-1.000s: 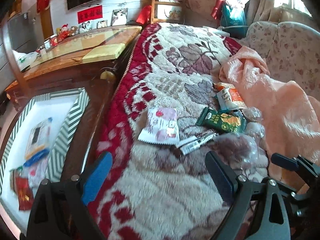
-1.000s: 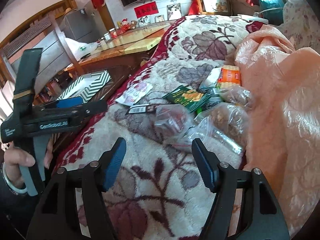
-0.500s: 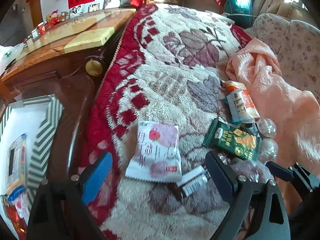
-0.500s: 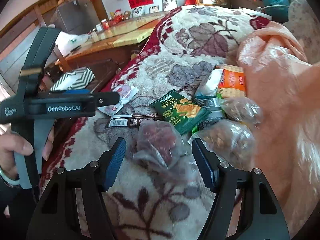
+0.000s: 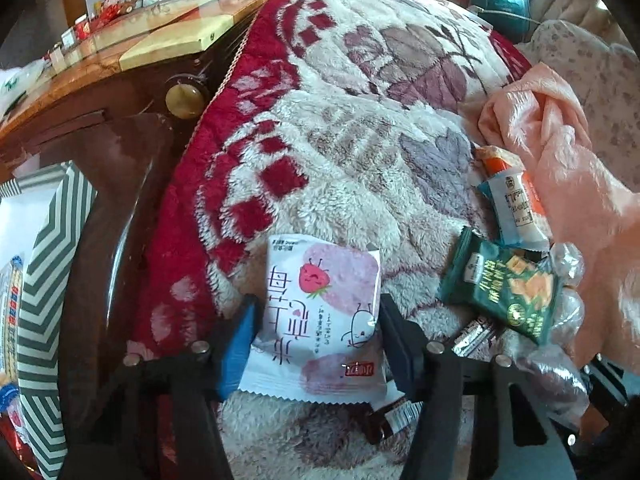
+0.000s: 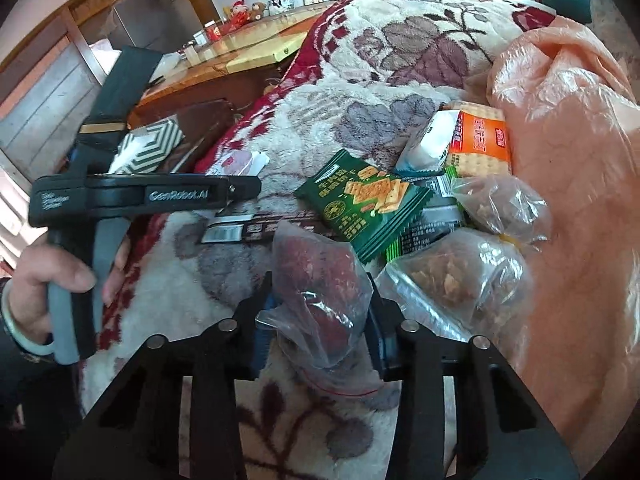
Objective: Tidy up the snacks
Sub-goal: 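Grasp the white strawberry packet with the left gripper while the right grasps the red-filled plastic bag, then carry the white packet and plastic bag over the white tray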
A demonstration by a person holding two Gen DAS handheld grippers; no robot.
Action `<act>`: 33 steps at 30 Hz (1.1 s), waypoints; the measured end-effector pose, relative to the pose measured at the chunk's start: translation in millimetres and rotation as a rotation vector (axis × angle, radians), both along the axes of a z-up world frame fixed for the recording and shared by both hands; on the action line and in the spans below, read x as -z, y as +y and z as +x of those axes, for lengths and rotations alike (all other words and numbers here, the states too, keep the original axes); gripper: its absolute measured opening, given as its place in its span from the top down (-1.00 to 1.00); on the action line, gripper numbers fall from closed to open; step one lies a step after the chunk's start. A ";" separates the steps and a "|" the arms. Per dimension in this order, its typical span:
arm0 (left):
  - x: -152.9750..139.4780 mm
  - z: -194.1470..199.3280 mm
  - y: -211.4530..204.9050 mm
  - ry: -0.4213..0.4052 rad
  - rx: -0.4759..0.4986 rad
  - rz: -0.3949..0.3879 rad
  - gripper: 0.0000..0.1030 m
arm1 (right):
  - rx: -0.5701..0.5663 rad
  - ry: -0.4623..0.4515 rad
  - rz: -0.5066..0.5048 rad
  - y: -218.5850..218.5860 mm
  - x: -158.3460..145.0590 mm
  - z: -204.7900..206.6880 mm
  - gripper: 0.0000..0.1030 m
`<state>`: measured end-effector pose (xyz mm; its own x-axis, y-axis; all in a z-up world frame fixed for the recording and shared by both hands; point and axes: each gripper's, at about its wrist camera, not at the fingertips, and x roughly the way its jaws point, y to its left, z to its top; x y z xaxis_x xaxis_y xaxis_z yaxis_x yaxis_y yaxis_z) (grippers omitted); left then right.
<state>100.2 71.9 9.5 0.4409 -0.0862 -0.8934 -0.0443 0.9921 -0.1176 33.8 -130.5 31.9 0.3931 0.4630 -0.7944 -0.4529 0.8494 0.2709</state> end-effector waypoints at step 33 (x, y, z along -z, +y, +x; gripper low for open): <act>-77.2 -125.1 60.8 -0.180 -0.141 0.119 -0.14 | -0.209 -0.099 0.008 80.9 -62.0 -52.8 0.34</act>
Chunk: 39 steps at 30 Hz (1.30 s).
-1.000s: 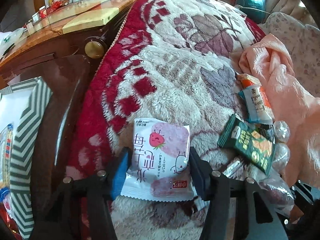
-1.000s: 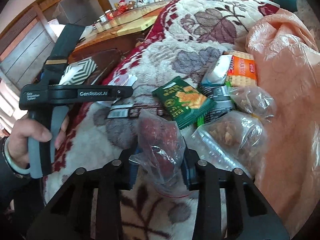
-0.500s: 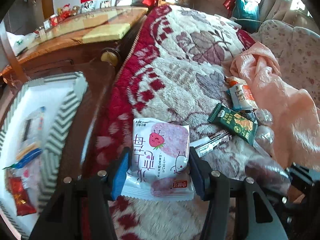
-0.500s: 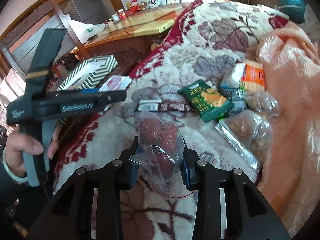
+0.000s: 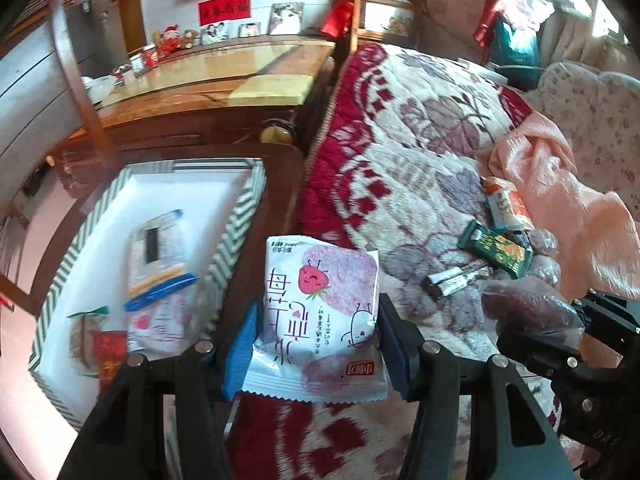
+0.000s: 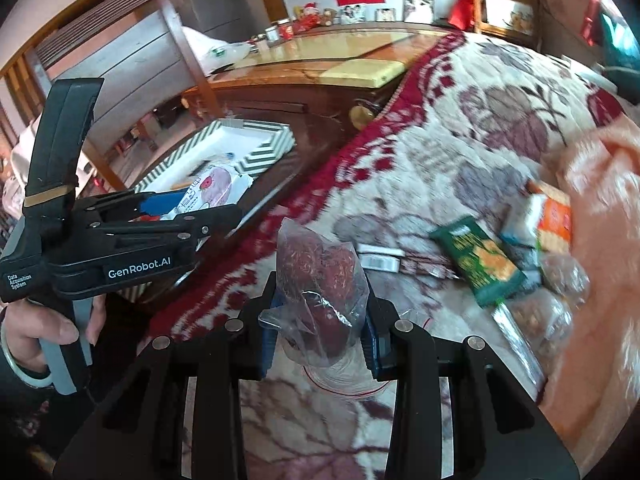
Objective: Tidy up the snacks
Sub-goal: 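Carry the white packet and plastic bag over the white tray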
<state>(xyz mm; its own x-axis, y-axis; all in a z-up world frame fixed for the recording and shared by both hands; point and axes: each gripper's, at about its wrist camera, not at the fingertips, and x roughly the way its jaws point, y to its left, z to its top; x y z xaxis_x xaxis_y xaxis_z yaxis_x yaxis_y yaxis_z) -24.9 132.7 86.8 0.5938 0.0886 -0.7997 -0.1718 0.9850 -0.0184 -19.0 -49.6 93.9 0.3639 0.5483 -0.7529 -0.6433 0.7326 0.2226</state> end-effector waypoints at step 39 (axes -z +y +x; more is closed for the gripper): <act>7.1 -50.1 128.6 -0.001 -0.336 -0.061 -0.14 | -0.281 -0.008 -0.070 161.9 -7.2 -0.3 0.34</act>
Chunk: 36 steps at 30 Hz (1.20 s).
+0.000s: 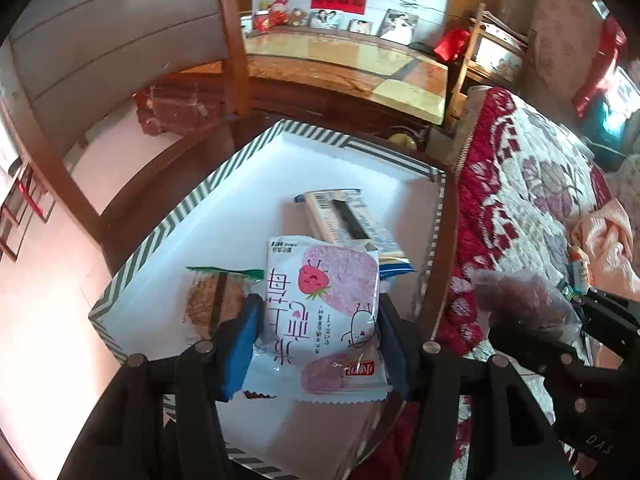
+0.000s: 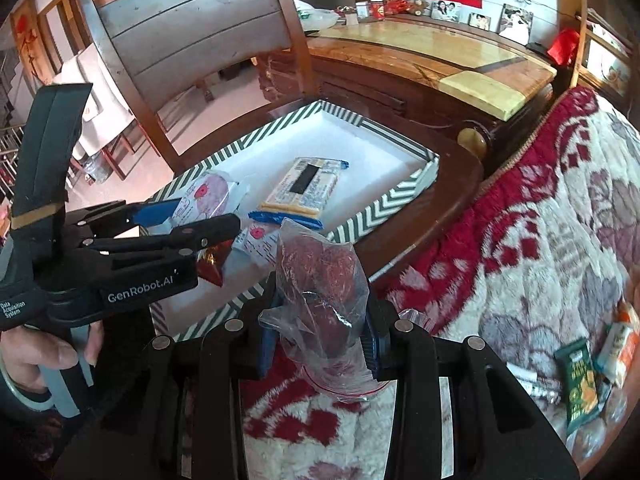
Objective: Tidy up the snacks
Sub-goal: 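Carry the white packet and plastic bag over the white tray, then open both grippers to drop the packet and bag into the tray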
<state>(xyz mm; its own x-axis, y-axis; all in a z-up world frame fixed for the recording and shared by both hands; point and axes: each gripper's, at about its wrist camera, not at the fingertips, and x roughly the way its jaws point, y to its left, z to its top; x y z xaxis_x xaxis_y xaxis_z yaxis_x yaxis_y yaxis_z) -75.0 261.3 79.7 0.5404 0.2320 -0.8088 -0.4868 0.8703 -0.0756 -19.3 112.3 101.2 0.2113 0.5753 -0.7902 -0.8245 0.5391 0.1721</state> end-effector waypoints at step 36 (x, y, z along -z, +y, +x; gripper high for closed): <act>26.2 -16.5 46.5 0.068 -0.130 -0.022 -0.16 | -0.083 0.107 -0.062 124.3 43.4 30.2 0.27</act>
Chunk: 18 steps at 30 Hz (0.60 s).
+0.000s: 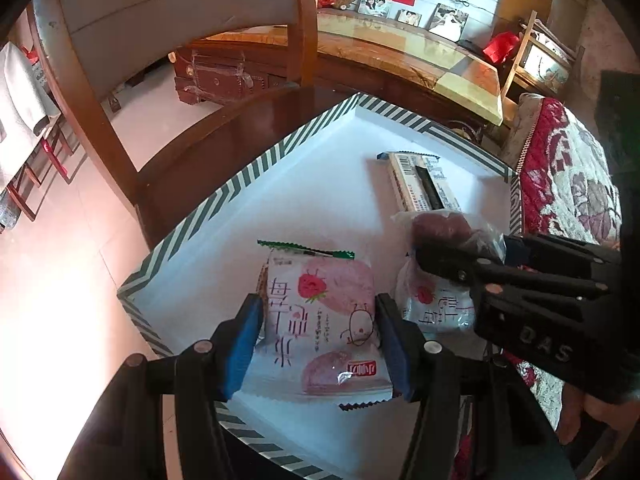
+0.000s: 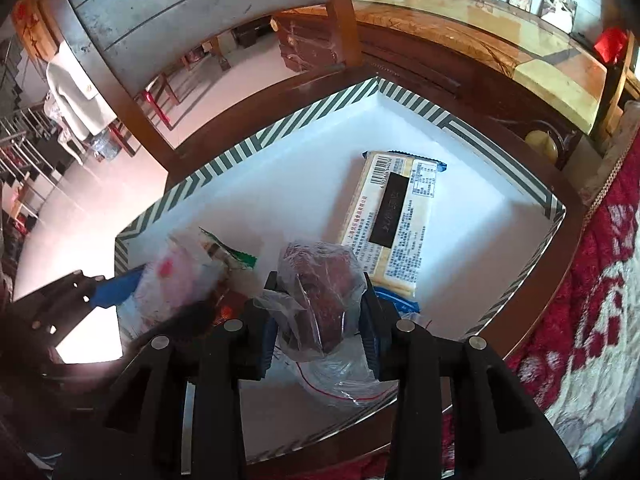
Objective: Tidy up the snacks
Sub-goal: 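Open both grippers to drop the packet and bag into the tray, then move both tools back over the remaining snacks on the bed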
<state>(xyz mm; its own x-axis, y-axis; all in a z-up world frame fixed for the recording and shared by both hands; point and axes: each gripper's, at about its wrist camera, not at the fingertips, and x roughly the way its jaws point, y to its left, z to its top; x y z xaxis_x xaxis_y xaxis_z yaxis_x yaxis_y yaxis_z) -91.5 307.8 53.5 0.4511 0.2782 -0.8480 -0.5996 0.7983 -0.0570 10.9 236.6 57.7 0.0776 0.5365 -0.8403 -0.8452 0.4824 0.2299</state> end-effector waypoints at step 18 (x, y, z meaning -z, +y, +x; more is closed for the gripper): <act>-15.4 -5.3 -34.3 -0.039 0.027 0.024 -0.65 | 0.130 0.000 0.180 -86.0 -37.8 -21.6 -0.05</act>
